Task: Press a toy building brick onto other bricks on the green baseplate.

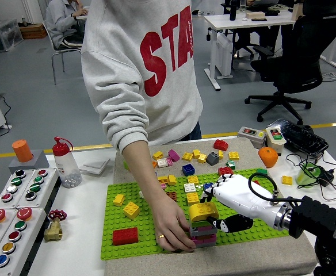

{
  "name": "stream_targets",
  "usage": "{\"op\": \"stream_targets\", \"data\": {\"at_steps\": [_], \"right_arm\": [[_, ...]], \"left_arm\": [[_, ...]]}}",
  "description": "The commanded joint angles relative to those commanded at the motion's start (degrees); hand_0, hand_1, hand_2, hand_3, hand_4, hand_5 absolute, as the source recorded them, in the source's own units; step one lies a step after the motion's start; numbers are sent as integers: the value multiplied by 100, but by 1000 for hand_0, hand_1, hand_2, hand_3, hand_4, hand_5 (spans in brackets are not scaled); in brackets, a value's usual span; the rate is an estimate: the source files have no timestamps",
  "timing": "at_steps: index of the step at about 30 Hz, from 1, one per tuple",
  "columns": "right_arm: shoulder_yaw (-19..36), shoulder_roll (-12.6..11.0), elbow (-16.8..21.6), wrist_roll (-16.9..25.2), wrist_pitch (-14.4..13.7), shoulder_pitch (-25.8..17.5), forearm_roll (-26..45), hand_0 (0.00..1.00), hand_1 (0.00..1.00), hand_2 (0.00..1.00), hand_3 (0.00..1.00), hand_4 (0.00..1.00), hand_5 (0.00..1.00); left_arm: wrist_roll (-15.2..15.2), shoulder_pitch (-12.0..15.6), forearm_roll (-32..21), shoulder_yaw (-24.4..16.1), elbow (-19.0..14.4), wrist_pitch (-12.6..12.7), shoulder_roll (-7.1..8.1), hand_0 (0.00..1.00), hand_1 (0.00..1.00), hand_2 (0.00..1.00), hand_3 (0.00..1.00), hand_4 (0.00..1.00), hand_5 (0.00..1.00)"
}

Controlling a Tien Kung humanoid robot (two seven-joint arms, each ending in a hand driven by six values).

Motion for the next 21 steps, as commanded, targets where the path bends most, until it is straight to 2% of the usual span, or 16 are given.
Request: {"op": "stream_targets", "data": {"at_steps": [11,12,21], "right_arm": [[17,0,29,25,15,-24,-2,805,711,694,692,547,352],[20,-1,33,28,19,-26,-3,817,736,719,729,563,360],[54,-8,47,57,41,-32,10,825,760,743,746,572,369]], "left_arm": [[16,19,20,-6,-5,-7,-6,619,586,588,430,293,940],[17,20,21,-6,-5,-7,-6,620,586,588,430,292,940],[10,13,11,-1,-3,-8,-2,620,586,588,430,292,939]]}}
